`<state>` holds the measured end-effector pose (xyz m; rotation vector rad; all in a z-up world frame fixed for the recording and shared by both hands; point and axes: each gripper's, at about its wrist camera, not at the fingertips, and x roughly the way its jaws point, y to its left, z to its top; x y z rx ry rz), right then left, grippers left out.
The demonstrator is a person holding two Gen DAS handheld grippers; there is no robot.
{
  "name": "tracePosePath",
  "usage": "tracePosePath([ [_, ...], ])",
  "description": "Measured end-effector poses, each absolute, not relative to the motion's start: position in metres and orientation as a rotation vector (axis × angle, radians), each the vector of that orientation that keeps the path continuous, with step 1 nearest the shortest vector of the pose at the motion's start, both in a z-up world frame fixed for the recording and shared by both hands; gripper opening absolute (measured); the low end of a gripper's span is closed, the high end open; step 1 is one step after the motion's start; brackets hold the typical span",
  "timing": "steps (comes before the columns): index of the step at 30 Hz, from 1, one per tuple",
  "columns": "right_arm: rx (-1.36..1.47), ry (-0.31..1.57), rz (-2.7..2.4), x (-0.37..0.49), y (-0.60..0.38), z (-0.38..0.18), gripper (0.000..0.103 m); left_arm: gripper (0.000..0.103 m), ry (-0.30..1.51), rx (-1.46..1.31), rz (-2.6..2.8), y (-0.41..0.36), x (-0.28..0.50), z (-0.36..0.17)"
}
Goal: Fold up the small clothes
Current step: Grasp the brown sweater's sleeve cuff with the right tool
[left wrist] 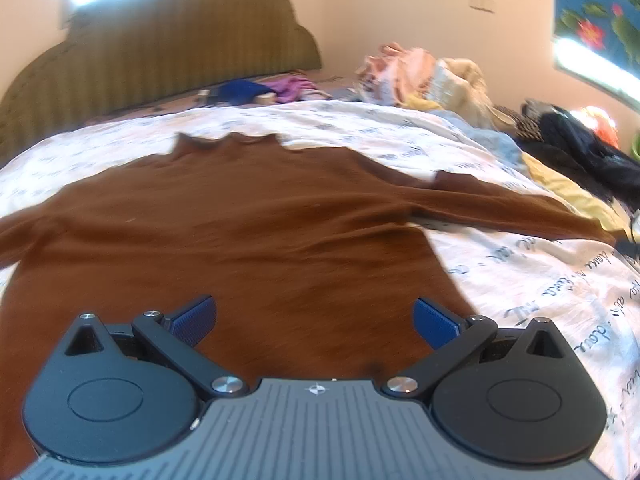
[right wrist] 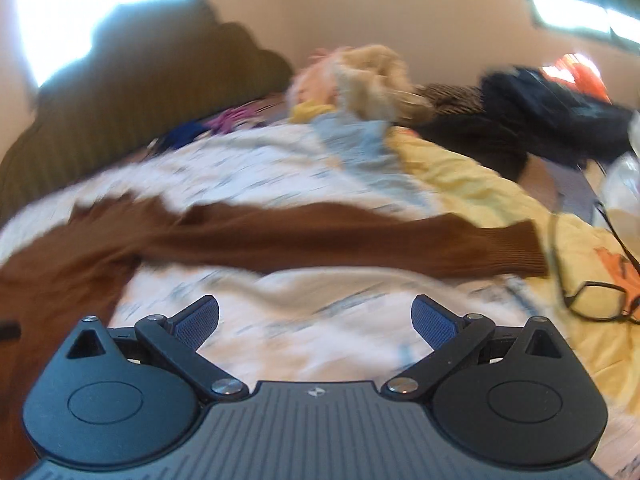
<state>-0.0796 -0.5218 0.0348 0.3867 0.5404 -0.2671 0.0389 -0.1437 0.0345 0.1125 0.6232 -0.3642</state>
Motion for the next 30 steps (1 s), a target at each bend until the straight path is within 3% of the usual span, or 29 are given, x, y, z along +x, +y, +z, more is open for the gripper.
tracePosePath([
  [7, 0.808, 0.558, -0.279, -0.067, -0.634, 0.015, 0.103, 0.103, 0.608, 0.139, -0.453, -0.189, 0.062, 0.022],
  [25, 1.054, 0.563, -0.488, -0.048, -0.658, -0.018, 0.102, 0.103, 0.649, 0.102, -0.424, -0.173, 0.08, 0.009],
  [26, 1.041, 0.555, -0.498, -0.045, -0.658, -0.018, 0.098, 0.103, 0.647, 0.11, -0.423, -0.174, 0.08, 0.008],
  [27, 1.022, 0.558, -0.517, -0.043, -0.657, -0.017, 0.079, 0.103, 0.648, 0.118, -0.418, -0.175, 0.08, 0.008],
  [28, 1.001, 0.573, -0.537, -0.04, -0.657, -0.017, 0.038, 0.103, 0.651, 0.123, -0.415, -0.176, 0.079, 0.007],
  [29, 0.986, 0.603, -0.558, -0.035, -0.657, -0.019, 0.021, 0.103, 0.656, 0.124, -0.413, -0.177, 0.08, 0.006],
  [30, 0.986, 0.612, -0.573, -0.033, -0.658, -0.022, 0.013, 0.103, 0.661, 0.126, -0.411, -0.177, 0.08, 0.005],
])
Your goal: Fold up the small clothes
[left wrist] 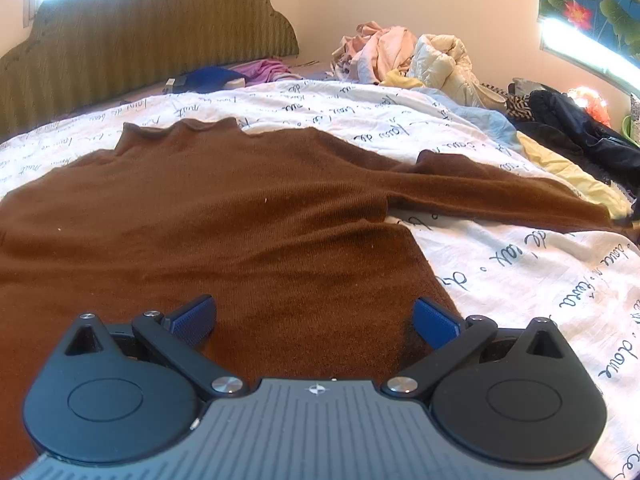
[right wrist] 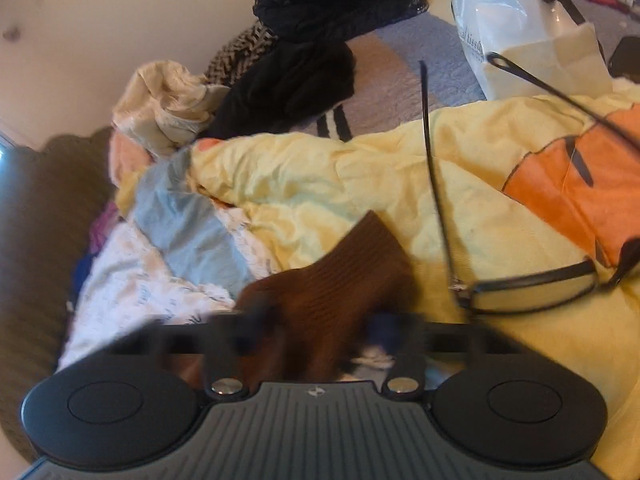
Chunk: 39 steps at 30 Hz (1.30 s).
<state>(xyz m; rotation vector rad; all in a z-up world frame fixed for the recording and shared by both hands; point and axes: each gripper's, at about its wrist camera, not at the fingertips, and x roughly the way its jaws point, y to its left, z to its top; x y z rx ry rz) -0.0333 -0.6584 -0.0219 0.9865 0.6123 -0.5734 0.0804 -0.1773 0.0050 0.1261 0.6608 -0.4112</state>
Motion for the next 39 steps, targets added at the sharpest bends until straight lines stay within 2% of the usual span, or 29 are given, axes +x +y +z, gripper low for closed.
tracePosePath([
  [4, 0.93, 0.571, -0.577, -0.033, -0.652, -0.018, 0.005, 0.103, 0.667, 0.138, -0.414, -0.179, 0.081, 0.006],
  [9, 0.76, 0.482, -0.517, -0.03, -0.627, 0.014, 0.005, 0.103, 0.686, 0.11, -0.452, -0.186, 0.093, 0.014],
  [14, 0.738, 0.415, -0.308, -0.01, -0.589, 0.048, 0.005, 0.103, 0.718, 0.066, -0.465, -0.185, 0.11, 0.02],
  [20, 0.743, 0.456, -0.06, 0.059, -0.501, 0.061, 0.005, 0.103, 0.778, -0.071, -0.49, -0.165, 0.149, 0.035],
  [25, 0.66, 0.489, 0.078, 0.122, -0.419, 0.069, 0.005, 0.103, 0.749, -0.092, -0.454, -0.136, 0.167, 0.056],
  [32, 0.437, 0.703, 0.047, 0.177, -0.335, 0.016, 0.008, 0.103, 0.785, -0.204, -0.417, -0.099, 0.196, 0.063],
  [33, 0.42, 0.713, 0.048, 0.176, -0.331, 0.012, 0.014, 0.103, 0.8, -0.214, -0.423, -0.097, 0.201, 0.063],
  [35, 0.403, 0.7, 0.078, 0.164, -0.33, 0.013, 0.048, 0.103, 0.823, -0.217, -0.437, -0.1, 0.211, 0.062],
  [36, 0.425, 0.673, 0.115, 0.155, -0.333, 0.015, 0.086, 0.103, 0.827, -0.218, -0.456, -0.103, 0.216, 0.061],
  [37, 0.441, 0.637, 0.137, 0.144, -0.335, 0.019, 0.1, 0.103, 0.833, -0.223, -0.472, -0.107, 0.222, 0.062],
  [39, 0.435, 0.6, 0.149, 0.128, -0.342, 0.026, 0.103, 0.103, 0.867, -0.243, -0.493, -0.118, 0.236, 0.058],
])
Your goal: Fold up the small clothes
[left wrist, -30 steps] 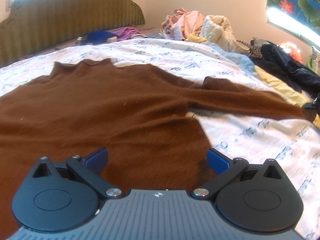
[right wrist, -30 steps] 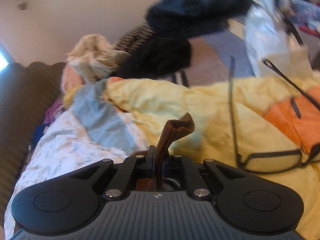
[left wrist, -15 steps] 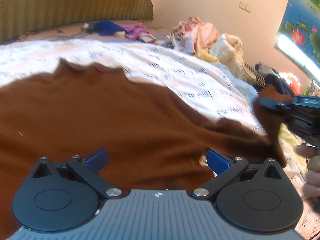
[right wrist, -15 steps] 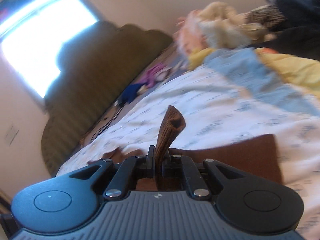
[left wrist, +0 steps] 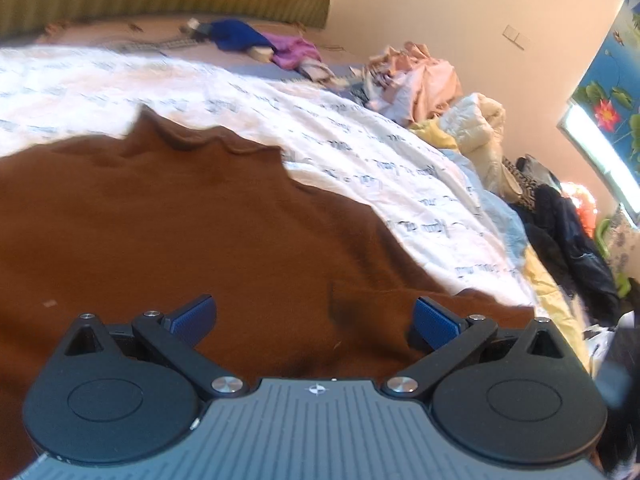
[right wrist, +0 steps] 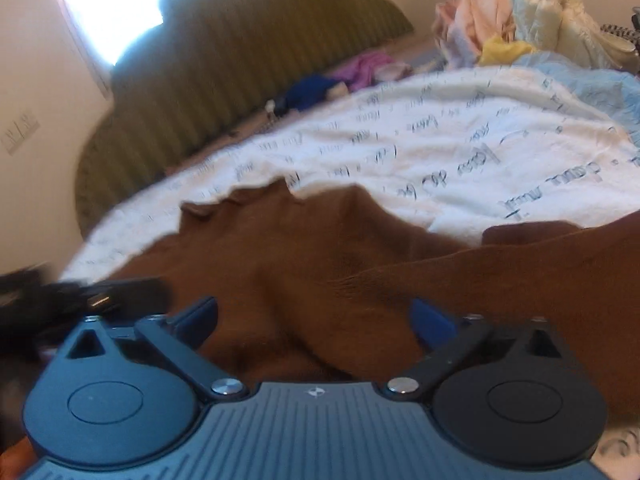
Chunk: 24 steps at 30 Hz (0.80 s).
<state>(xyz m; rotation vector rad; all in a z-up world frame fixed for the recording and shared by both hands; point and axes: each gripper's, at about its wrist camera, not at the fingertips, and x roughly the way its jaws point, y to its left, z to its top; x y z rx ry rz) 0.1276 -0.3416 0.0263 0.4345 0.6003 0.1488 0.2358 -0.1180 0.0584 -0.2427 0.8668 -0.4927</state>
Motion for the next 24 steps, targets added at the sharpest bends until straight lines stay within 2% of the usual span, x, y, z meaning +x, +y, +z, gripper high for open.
tracePosePath([
  [6, 0.37, 0.556, 0.053, 0.087, -0.376, 0.038, 0.103, 0.103, 1.069, -0.281, -0.64, -0.158, 0.27, 0.039],
  [10, 0.351, 0.541, 0.023, 0.069, -0.394, 0.036, 0.103, 0.103, 1.204, -0.442, -0.694, -0.163, 0.288, 0.02],
  [17, 0.357, 0.527, 0.024, 0.058, -0.401, 0.028, 0.103, 0.101, 1.285, -0.61, -0.669, -0.156, 0.307, -0.001],
  [19, 0.357, 0.519, 0.022, 0.057, -0.402, 0.027, 0.103, 0.089, 1.287, -0.628, -0.648, -0.156, 0.31, -0.003],
  [21, 0.366, 0.517, 0.019, 0.057, -0.404, 0.026, 0.103, 0.07, 1.325, -0.587, -0.639, -0.161, 0.313, -0.005],
  [23, 0.377, 0.517, 0.016, 0.057, -0.407, 0.026, 0.103, 0.059, 1.358, -0.554, -0.637, -0.168, 0.316, -0.008],
  [24, 0.381, 0.514, 0.015, 0.056, -0.408, 0.026, 0.103, 0.057, 1.359, -0.537, -0.638, -0.17, 0.317, -0.008],
])
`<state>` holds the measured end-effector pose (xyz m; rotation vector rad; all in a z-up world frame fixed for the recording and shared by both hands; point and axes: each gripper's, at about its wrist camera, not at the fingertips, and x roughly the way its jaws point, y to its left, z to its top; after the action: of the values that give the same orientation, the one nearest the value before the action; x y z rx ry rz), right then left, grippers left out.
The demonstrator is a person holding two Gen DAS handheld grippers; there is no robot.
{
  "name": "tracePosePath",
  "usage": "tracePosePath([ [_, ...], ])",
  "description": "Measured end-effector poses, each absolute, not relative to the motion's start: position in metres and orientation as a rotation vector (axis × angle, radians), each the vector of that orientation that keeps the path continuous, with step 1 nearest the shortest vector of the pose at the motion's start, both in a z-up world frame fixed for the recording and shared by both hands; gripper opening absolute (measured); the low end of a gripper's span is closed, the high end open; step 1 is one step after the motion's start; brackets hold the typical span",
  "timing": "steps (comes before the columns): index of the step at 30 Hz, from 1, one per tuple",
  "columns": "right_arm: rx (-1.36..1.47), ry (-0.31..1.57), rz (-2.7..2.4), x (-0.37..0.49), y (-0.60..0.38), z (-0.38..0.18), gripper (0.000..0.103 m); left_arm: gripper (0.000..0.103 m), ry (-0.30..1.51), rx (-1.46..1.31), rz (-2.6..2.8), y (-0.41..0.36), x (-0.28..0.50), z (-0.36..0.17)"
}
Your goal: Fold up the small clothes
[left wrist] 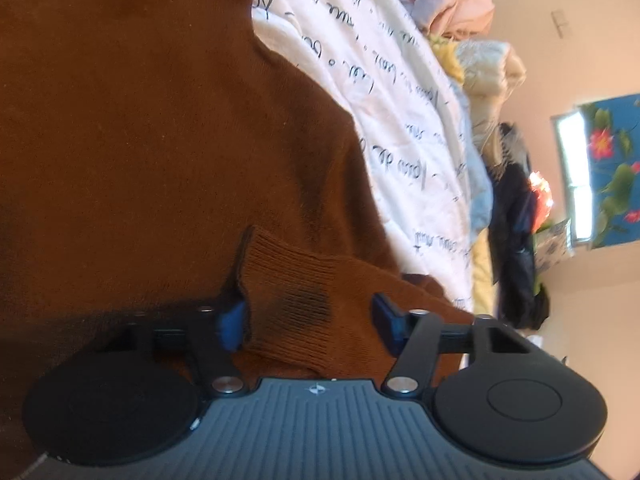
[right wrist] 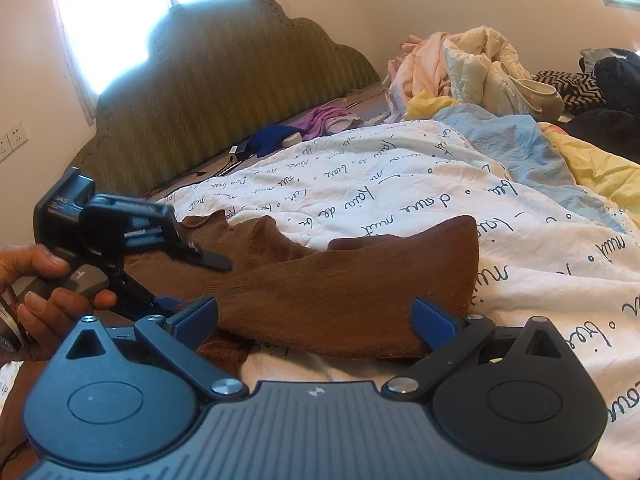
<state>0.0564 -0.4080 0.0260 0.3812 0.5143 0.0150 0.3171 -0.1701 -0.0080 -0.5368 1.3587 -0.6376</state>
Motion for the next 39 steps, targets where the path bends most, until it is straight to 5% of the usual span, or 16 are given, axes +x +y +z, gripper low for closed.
tracePosePath([
  [1, 0.382, 0.512, 0.012, 0.056, -0.409, 0.026, 0.103, 0.054, 1.355, -0.529, -0.645, -0.17, 0.318, -0.008],
  [3, 0.378, 0.508, 0.009, 0.054, -0.409, 0.027, 0.103, 0.002, 1.363, -0.5, -0.627, -0.172, 0.319, -0.008],
  [29, 0.428, 0.458, 0.048, 0.078, -0.387, 0.037, 0.103, 0.004, 0.905, -0.48, -0.629, -0.053, 0.281, 0.089],
  [39, 0.447, 0.49, 0.16, 0.107, -0.358, 0.035, 0.103, 0.004, 0.898, -0.505, -0.486, 0.035, 0.284, 0.067],
])
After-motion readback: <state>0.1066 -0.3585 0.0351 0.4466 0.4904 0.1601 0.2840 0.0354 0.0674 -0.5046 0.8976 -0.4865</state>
